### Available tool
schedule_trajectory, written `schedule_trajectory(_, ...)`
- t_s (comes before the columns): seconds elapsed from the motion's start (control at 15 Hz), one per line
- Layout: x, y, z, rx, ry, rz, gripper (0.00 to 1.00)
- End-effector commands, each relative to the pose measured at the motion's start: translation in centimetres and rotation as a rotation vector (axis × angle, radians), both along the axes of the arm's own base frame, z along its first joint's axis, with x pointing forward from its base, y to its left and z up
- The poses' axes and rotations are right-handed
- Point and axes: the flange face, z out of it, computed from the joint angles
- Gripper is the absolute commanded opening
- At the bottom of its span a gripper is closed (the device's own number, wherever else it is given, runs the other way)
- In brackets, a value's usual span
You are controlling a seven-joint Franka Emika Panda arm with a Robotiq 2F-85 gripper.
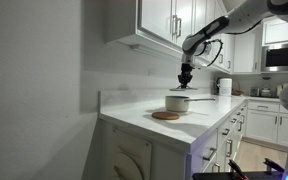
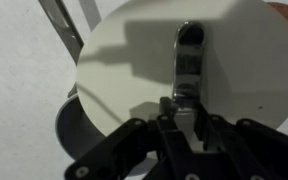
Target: Remove the lid from the white pot
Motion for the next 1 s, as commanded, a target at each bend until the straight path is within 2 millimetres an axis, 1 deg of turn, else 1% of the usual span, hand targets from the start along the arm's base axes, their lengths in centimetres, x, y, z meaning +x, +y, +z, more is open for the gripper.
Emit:
schedule_trajectory(0.0,-2.4,1.3,0.1,0.013,-0.005,0.074,0.06)
schedule_trajectory(0.27,-4.4,2.8,-0.6,0.015,0.004,0.145,0.06)
schedule_trajectory(0.4,-5.4,3.0,-0.7,0.025,0.002,0.173,0.06)
schedule_trajectory(0.67,-7.6,2.5,-0.8,0.048,-0.001,0.223,0.06)
schedule_trajectory(0.93,-9.7,1.8,-1.3,0.1,-0.02,0.276,0.06)
